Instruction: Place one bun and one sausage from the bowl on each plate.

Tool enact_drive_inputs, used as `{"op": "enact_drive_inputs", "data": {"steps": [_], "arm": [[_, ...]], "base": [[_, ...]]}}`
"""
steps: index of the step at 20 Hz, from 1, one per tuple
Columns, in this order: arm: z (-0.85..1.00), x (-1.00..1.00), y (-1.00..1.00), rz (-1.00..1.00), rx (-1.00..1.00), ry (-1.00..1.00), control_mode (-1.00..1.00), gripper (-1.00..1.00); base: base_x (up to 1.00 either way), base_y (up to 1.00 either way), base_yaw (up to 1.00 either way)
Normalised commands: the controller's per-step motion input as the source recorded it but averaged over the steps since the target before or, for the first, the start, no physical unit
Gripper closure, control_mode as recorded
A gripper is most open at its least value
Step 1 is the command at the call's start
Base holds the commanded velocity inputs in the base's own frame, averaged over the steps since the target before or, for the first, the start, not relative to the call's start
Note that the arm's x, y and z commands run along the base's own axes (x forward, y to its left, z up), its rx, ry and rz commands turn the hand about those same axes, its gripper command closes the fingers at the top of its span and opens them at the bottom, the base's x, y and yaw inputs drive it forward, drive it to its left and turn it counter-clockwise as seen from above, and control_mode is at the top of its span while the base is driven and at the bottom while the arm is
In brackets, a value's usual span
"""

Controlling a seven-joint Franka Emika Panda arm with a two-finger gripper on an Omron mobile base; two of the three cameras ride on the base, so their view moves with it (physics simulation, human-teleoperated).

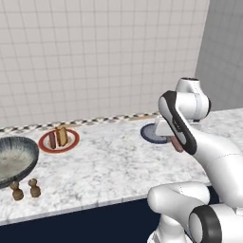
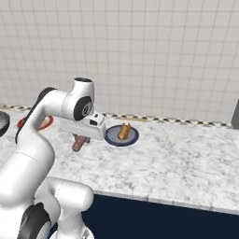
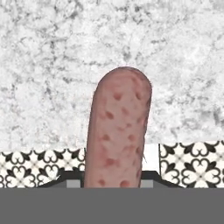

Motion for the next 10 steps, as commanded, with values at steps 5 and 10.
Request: {"op": "enact_drive_inputs", "data": {"steps": [5, 10], "arm": [[0.00, 0.00, 0.00, 0.00, 0.00, 0.00, 1.00, 1.00], [0.00, 0.00, 0.00, 0.00, 0.00, 0.00, 1.00, 1.00]], "base": [[0.16, -0.51, 0.09], [0.36, -0.09, 0.01]]}}
